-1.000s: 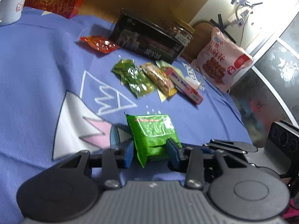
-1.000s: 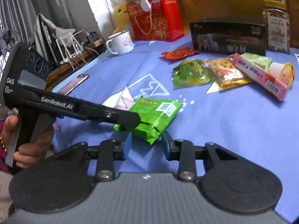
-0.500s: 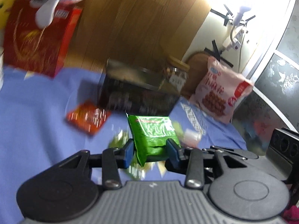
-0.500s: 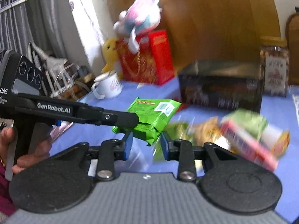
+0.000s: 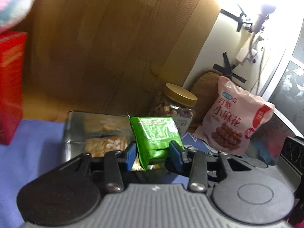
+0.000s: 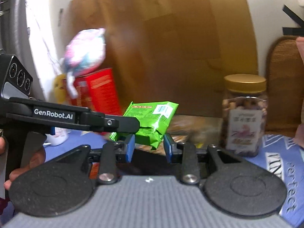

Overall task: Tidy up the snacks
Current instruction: 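Lift the green packet with the right gripper and drop it into the tin, then move the open right gripper back toward the red-orange jerky packet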

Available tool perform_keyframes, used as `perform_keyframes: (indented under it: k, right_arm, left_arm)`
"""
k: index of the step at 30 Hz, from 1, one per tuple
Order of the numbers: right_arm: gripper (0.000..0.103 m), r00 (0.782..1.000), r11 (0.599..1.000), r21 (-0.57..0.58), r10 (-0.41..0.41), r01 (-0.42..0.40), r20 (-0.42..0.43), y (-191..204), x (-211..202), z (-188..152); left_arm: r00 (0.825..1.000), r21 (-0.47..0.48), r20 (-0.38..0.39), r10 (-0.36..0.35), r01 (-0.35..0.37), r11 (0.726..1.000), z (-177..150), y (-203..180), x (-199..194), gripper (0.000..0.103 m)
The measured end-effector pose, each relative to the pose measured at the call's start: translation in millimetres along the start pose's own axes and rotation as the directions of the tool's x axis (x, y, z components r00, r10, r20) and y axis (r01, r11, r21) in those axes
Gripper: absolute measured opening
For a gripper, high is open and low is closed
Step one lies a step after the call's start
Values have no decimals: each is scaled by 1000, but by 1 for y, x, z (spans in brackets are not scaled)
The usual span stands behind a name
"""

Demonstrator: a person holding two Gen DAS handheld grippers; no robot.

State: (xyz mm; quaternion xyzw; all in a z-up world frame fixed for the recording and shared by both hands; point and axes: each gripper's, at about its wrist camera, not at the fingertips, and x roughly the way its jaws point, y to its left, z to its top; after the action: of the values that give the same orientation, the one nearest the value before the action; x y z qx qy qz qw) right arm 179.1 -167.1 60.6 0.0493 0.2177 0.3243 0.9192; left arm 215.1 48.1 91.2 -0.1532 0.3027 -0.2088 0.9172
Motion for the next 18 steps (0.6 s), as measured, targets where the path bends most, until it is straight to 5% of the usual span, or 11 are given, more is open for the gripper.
perform_keyframes:
  k: [6,11,18]
  right_arm:
    - [43,994,995,5,-103,104,-31,-30,22,-1]
    - [49,992,989,84,-123,120,24,-44,3,-3]
    - [49,999,994,102,31,-34,35,-14,-45,-22]
  left_arm:
    - [999,-5,-30,25,-26,1000,1,-1,45,42]
    - [999,7,-5,50,-50,999,-8,-8,27,42]
    - [998,46,55,9,-11,999,-53,-18,-45,47]
